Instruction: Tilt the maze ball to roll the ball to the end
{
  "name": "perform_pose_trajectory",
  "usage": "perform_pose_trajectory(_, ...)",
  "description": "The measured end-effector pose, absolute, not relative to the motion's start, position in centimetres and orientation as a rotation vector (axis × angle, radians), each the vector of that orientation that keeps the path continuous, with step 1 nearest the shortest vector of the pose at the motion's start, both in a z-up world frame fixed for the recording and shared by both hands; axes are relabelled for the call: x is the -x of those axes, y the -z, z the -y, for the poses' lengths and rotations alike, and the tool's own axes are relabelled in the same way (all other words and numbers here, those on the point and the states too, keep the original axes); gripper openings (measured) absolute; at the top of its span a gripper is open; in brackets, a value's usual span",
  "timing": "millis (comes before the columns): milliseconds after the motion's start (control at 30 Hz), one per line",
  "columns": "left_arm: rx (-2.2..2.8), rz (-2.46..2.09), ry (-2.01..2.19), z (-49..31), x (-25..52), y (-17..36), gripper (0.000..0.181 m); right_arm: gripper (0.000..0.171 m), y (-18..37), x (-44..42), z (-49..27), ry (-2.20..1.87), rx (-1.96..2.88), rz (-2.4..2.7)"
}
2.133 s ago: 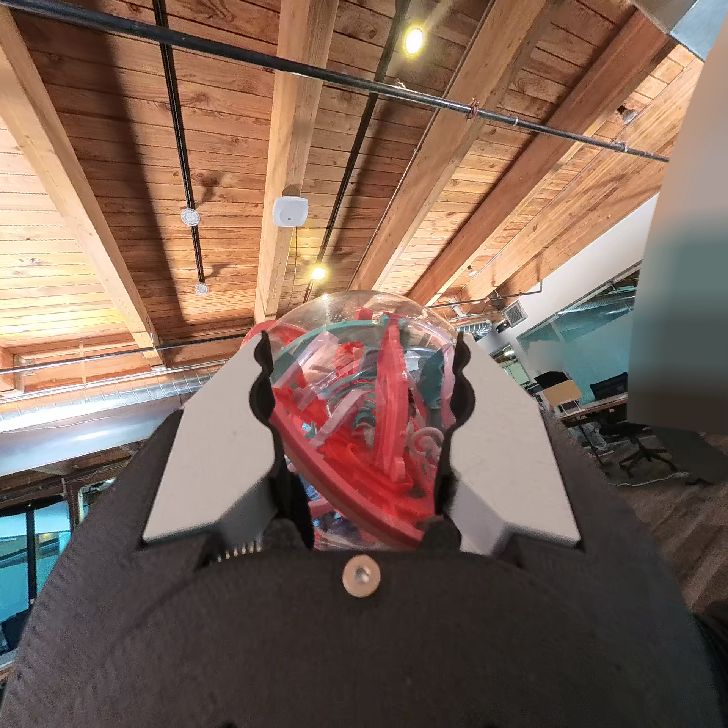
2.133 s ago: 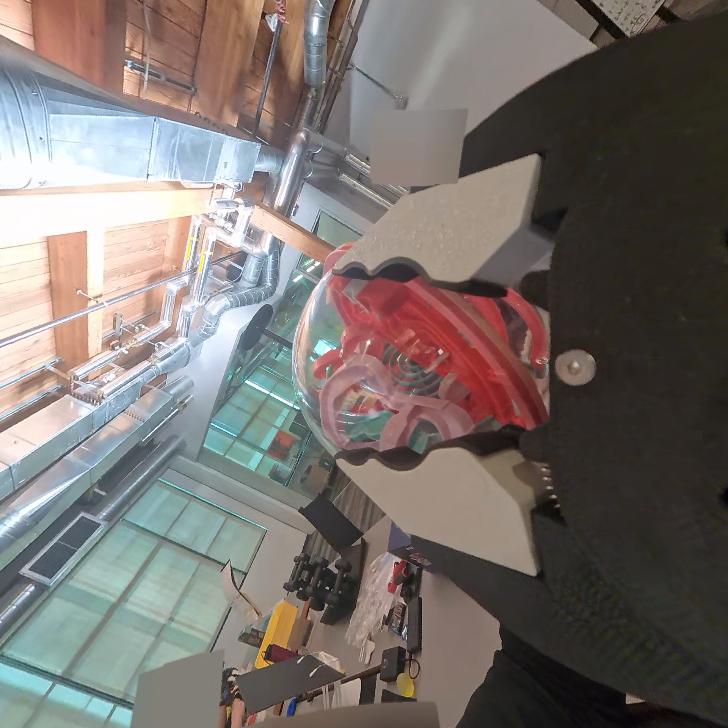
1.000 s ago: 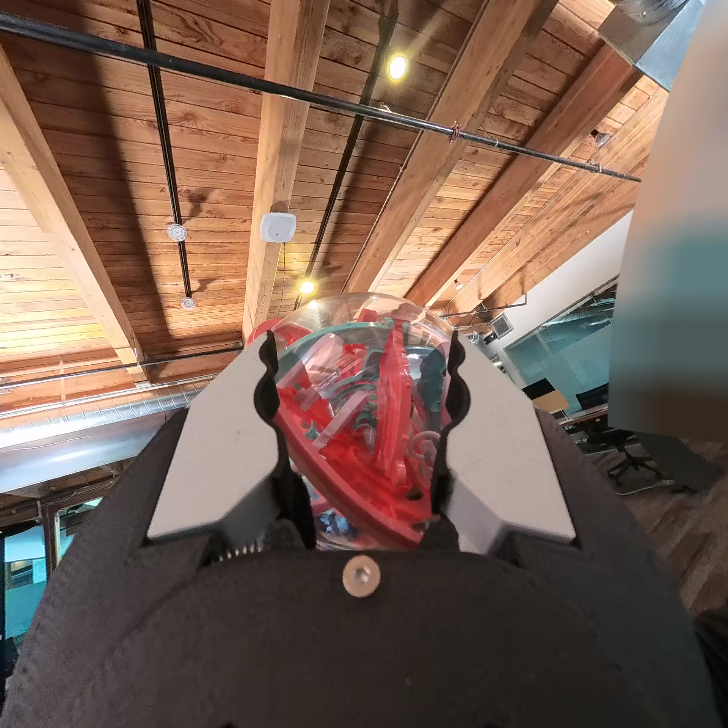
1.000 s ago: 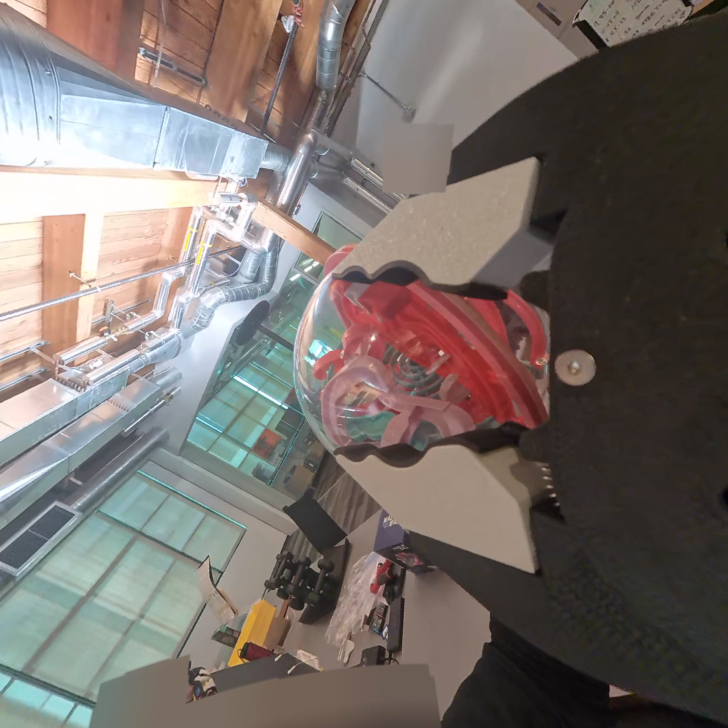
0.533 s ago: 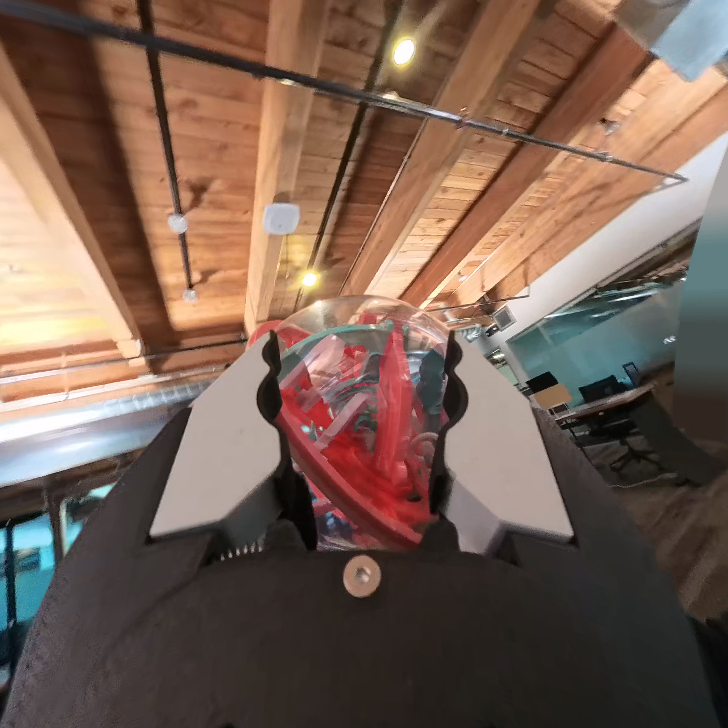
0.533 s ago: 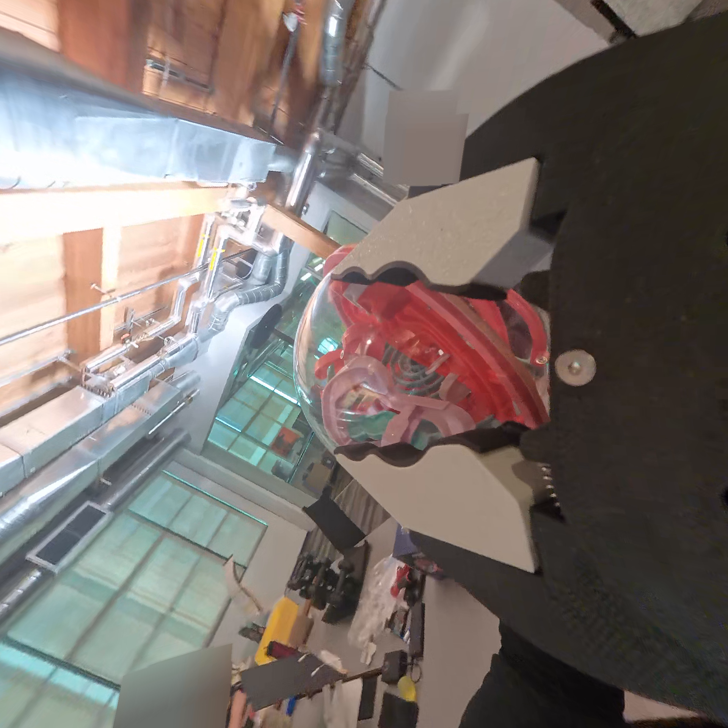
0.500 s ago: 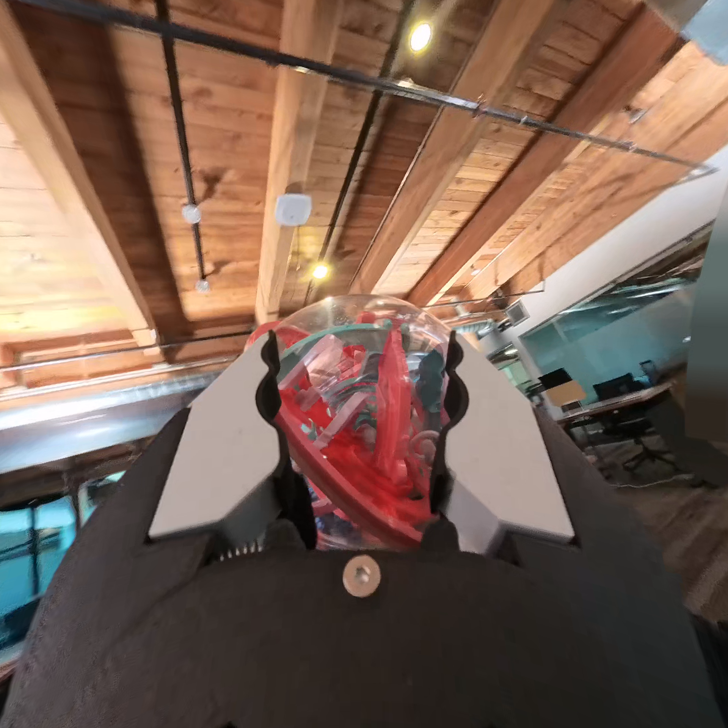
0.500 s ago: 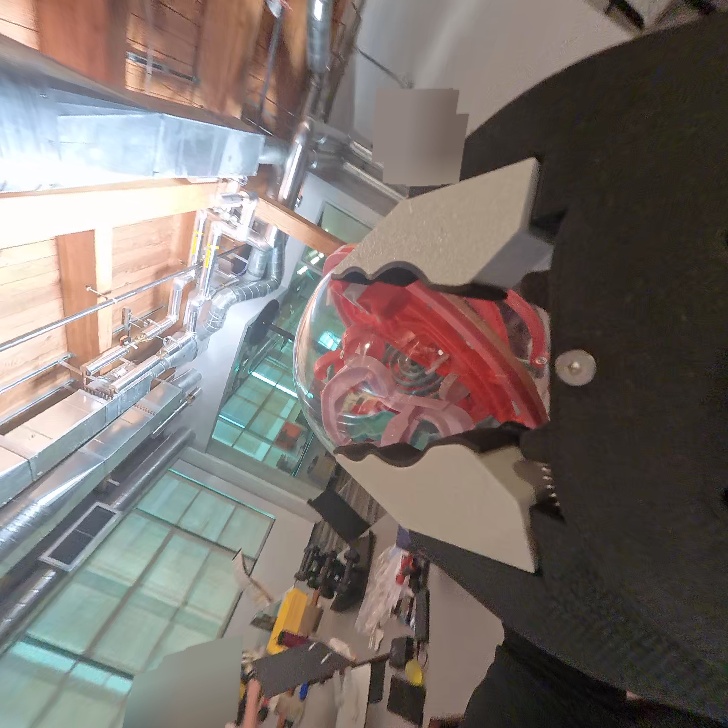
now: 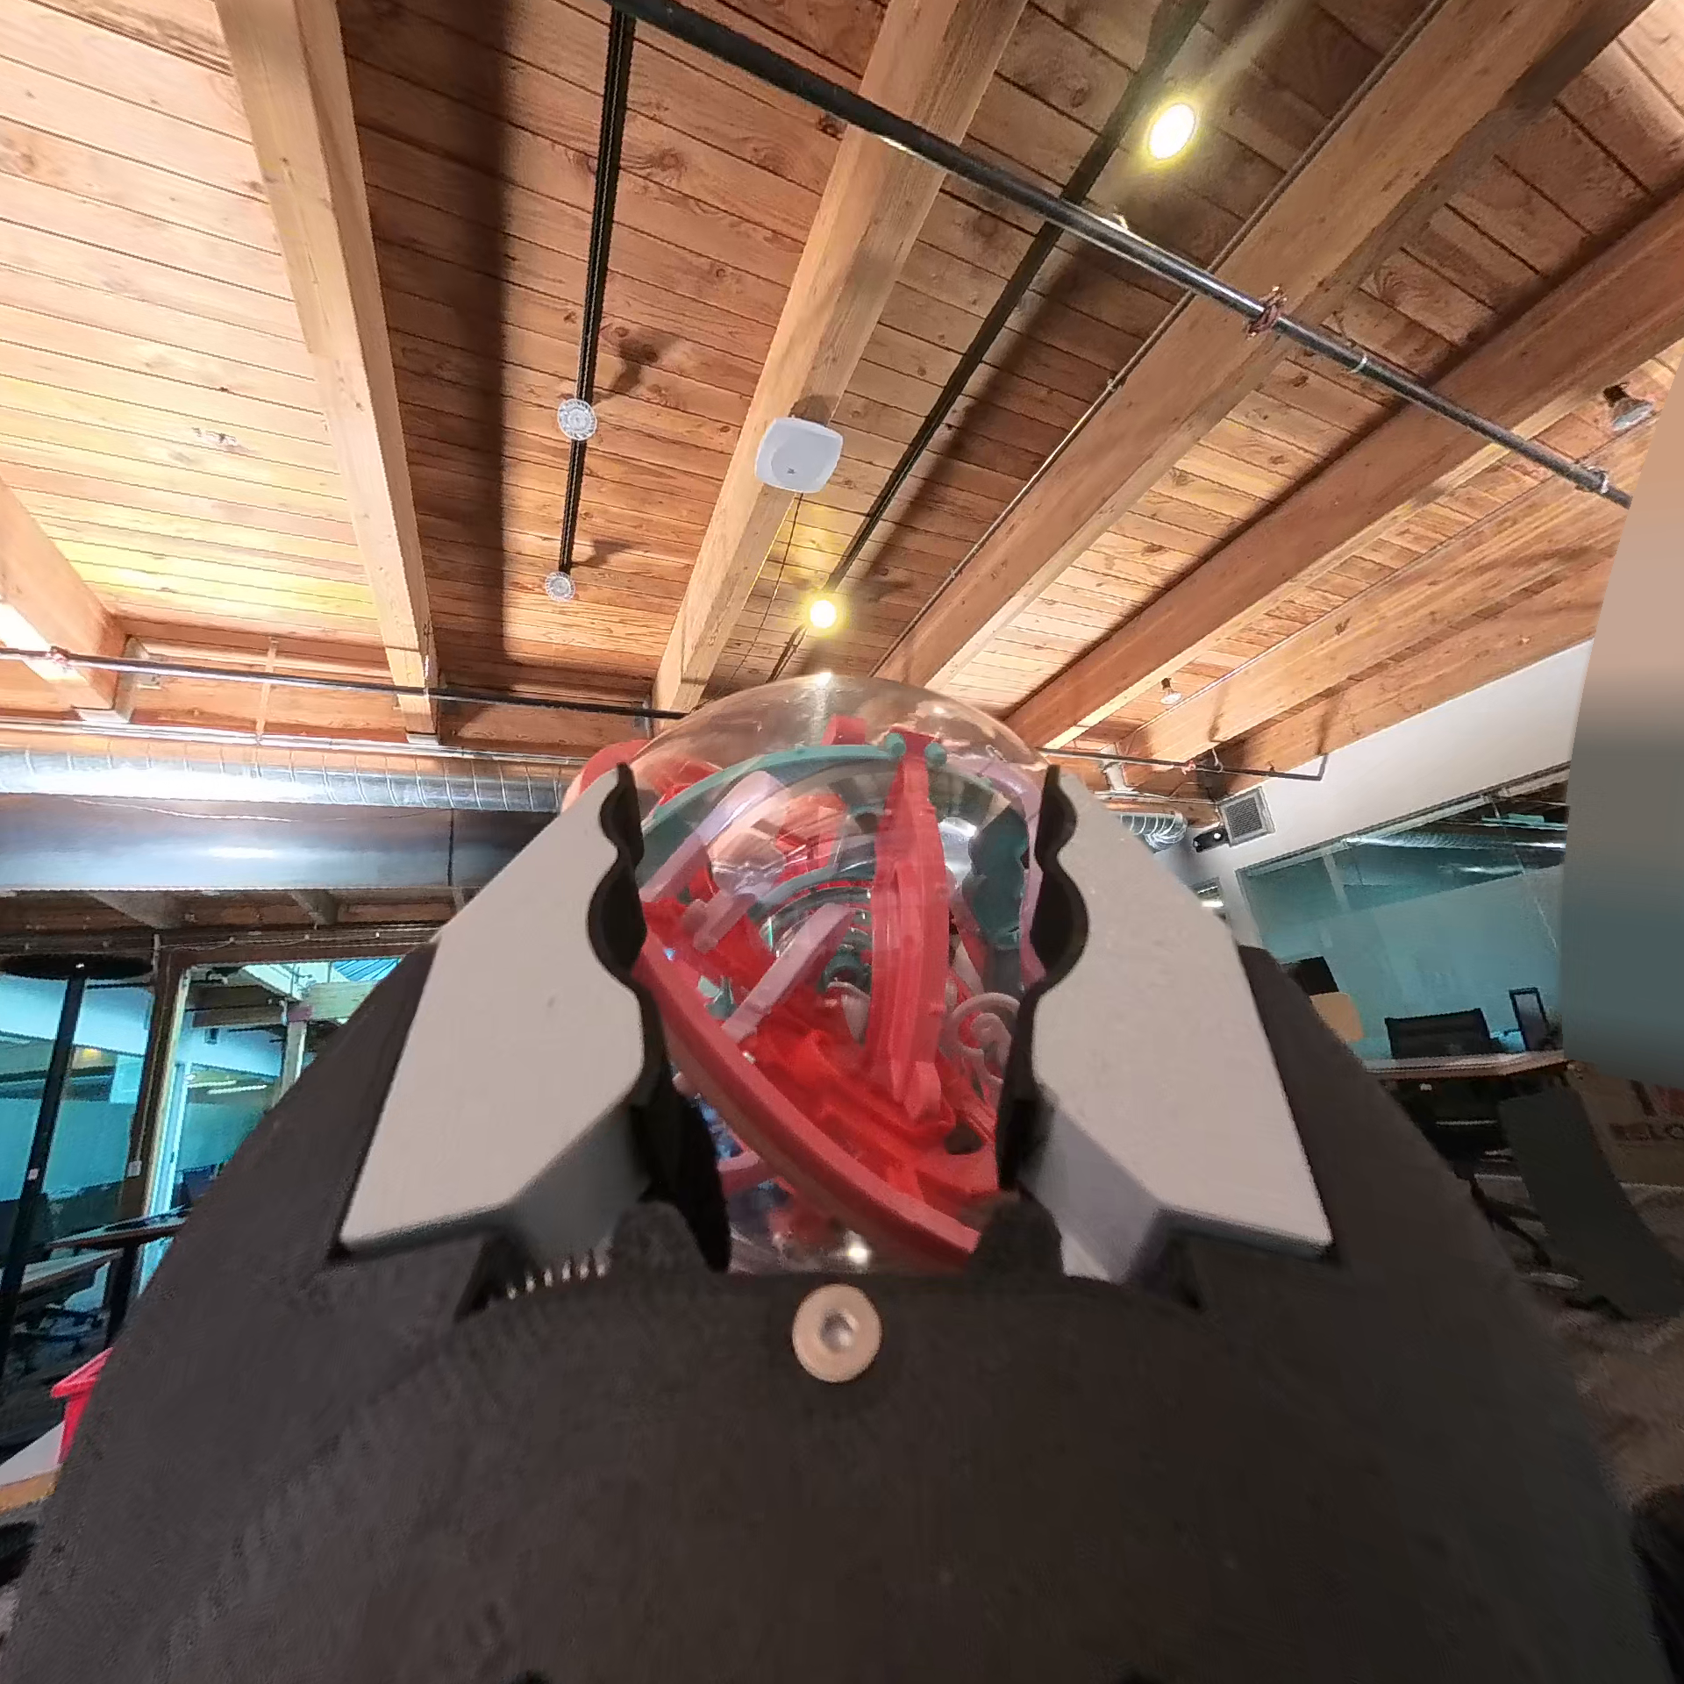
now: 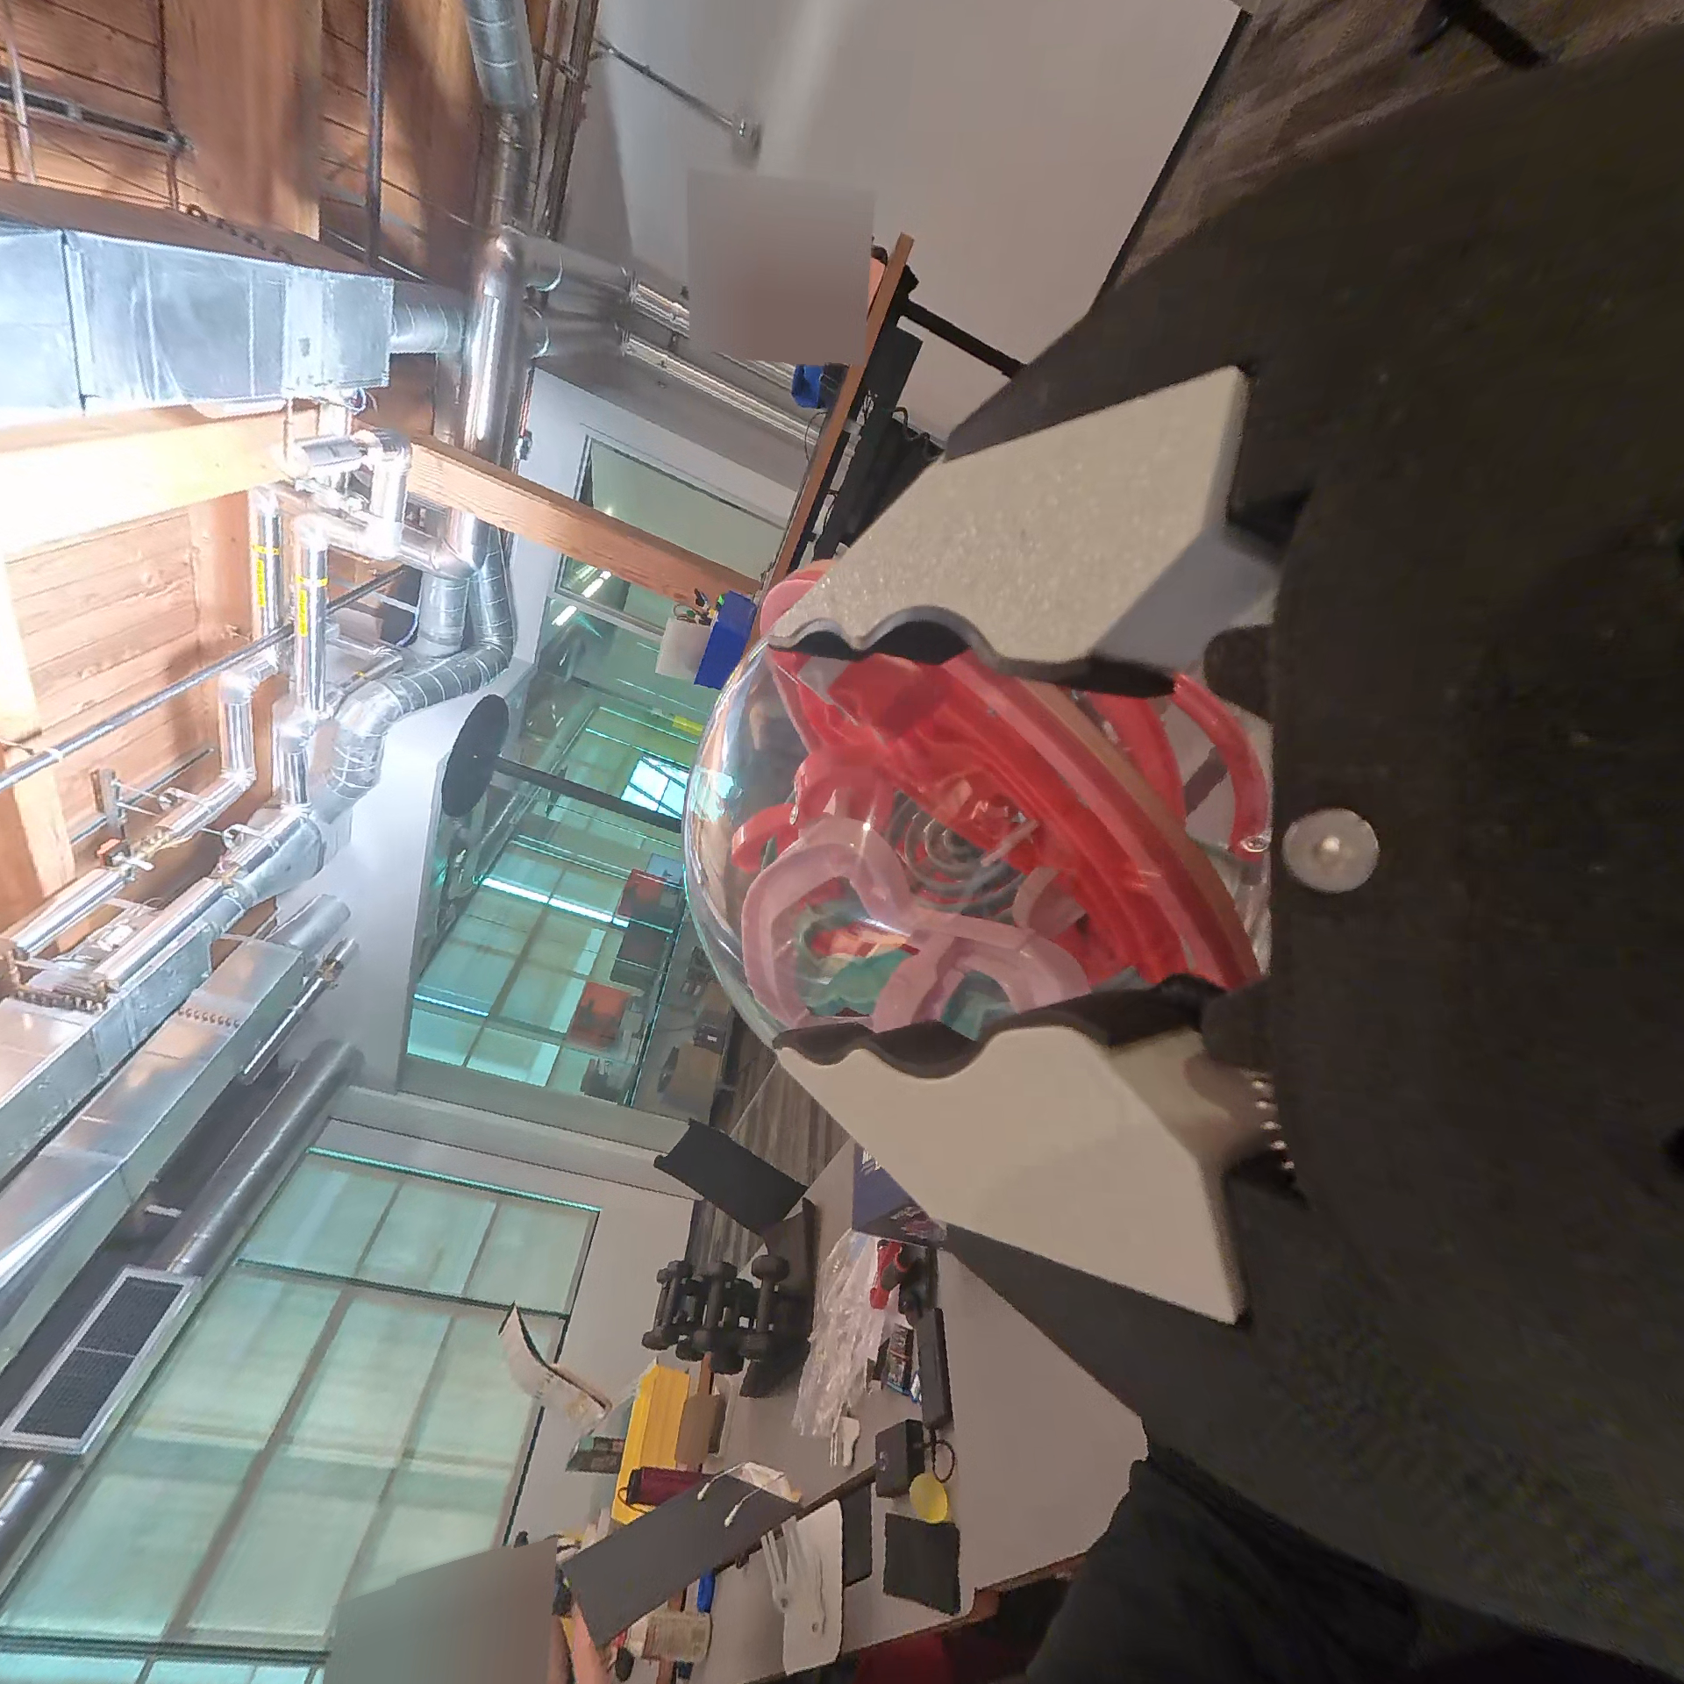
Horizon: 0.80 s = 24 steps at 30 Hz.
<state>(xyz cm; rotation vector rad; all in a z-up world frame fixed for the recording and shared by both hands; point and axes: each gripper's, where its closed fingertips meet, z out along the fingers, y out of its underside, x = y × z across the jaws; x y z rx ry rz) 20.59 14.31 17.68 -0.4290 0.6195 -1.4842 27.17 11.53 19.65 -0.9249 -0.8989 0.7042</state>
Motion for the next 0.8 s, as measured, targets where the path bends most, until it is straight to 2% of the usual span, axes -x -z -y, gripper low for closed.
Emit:
perform_pose_trajectory(133,0.323,-0.651,1.452,-11.5,-19.6,-18.4,0.084,0.078,-20.5,-26.0,-8.0,-0.644,0.845,0.971)
perform_pose_trajectory(267,0.093,-0.758,1.335,-3.4,-17.2,-21.8,0.084,0.078,-23.8,-23.7,0.1,-0.481,0.652,1.092)
perform_pose_trajectory(300,0.052,-0.769,1.3,-3.0,-17.1,-23.1,0.083,0.077,-25.2,-23.8,-0.3,-0.478,0.64,1.091)
perform_pose_trajectory(400,0.139,-0.719,1.418,-10.1,-18.9,-25.7,0.08,0.078,-27.3,-25.8,-7.3,-0.531,0.785,0.996)
perform_pose_trajectory(633,0.413,-0.497,1.587,-16.7,-20.2,-15.5,0.08,0.077,-18.0,-26.9,-13.8,-0.683,1.036,0.896)
perform_pose_trajectory(800,0.482,-0.454,1.61,-18.0,-20.4,-13.2,0.081,0.077,-16.1,-26.9,-15.2,-0.708,1.098,0.883)
